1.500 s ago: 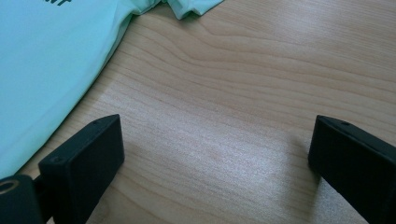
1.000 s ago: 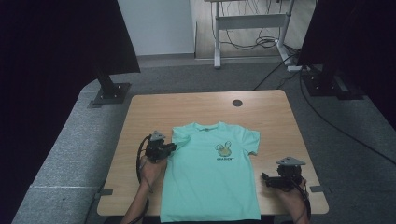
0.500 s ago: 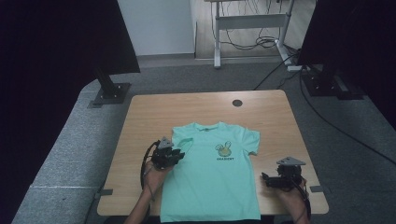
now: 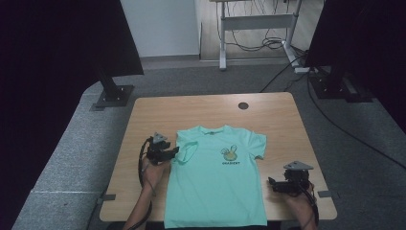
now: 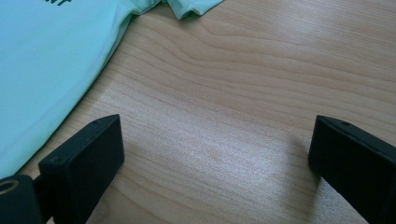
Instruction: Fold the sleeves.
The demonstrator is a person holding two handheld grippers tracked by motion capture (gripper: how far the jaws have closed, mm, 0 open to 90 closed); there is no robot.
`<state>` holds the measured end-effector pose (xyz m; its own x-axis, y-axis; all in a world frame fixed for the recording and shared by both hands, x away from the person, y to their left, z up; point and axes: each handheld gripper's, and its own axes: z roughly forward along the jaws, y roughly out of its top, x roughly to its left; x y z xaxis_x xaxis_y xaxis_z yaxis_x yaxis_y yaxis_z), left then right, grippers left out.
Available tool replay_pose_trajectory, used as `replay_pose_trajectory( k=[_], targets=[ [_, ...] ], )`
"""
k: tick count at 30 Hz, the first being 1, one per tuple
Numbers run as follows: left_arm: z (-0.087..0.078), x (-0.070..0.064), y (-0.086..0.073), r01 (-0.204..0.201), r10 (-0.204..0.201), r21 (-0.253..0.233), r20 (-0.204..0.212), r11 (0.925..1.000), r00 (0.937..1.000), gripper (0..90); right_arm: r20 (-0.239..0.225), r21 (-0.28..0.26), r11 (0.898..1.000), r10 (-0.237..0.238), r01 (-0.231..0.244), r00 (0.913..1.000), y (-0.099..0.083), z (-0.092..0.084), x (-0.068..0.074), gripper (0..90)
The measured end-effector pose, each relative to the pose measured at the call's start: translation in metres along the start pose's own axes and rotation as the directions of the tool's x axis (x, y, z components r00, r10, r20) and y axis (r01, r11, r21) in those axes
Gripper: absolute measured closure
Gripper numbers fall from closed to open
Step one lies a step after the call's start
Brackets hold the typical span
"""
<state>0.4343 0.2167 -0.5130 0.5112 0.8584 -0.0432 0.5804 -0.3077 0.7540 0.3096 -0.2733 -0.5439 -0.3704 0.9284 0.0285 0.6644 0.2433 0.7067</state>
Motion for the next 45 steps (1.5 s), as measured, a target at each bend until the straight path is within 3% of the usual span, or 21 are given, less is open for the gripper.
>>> replay_pose_trajectory(
  k=[8, 20, 22, 25, 29, 34, 37, 41, 43, 45],
  targets=[
    [0.013, -0.003, -0.005, -0.024, 0.025, 0.045, -0.033, 0.9987, 0.9991, 42.7, 0.0, 0.0, 1.0, 0.0, 0.0, 1.0, 0.0, 0.0, 0.0, 2.8],
    [0.006, -0.027, -0.012, -0.121, 0.121, 0.054, 0.011, 0.9911, 0.9926, 40.0, 0.0, 0.0, 1.0, 0.0, 0.0, 1.0, 0.0, 0.0, 0.0, 2.8],
    [0.003, -0.025, -0.01, -0.105, 0.105, 0.035, 0.004, 0.9939, 0.9945, 39.4, 0.0, 0.0, 1.0, 0.0, 0.0, 1.0, 0.0, 0.0, 0.0, 2.8],
    [0.002, -0.019, -0.009, -0.089, 0.091, 0.041, -0.04, 0.9952, 0.9951, 38.6, 0.0, 0.0, 1.0, 0.0, 0.0, 1.0, 0.0, 0.0, 0.0, 2.8],
    [0.005, -0.015, -0.015, -0.098, 0.102, 0.07, -0.054, 0.9927, 0.9933, 37.4, 0.0, 0.0, 1.0, 0.0, 0.0, 1.0, 0.0, 0.0, 0.0, 2.8],
    [0.004, -0.014, -0.017, -0.114, 0.117, 0.051, -0.079, 0.9922, 0.99, 34.8, 0.0, 0.0, 1.0, 0.0, 0.0, 1.0, 0.0, 0.0, 0.0, 2.8],
    [-0.003, -0.008, -0.017, -0.087, 0.089, 0.029, -0.066, 0.9958, 0.9939, 34.5, 0.0, 0.0, 1.0, 0.0, 0.0, 1.0, 0.0, 0.0, 0.0, 2.8],
    [-0.002, -0.005, -0.022, -0.119, 0.127, 0.071, -0.123, 0.9904, 0.9843, 34.0, 0.0, 0.0, 1.0, 0.0, 0.0, 1.0, 0.0, 0.0, 0.0, 2.8],
    [-0.001, -0.002, -0.023, -0.096, 0.102, 0.054, -0.116, 0.9939, 0.988, 33.6, 0.0, 0.0, 1.0, 0.0, 0.0, 1.0, 0.0, 0.0, 0.0, 2.8],
    [-0.001, -0.001, -0.023, -0.101, 0.107, 0.052, -0.13, 0.9935, 0.9857, 33.6, 0.0, 0.0, 1.0, 0.0, 0.0, 1.0, 0.0, 0.0, 0.0, 2.8]
  ],
)
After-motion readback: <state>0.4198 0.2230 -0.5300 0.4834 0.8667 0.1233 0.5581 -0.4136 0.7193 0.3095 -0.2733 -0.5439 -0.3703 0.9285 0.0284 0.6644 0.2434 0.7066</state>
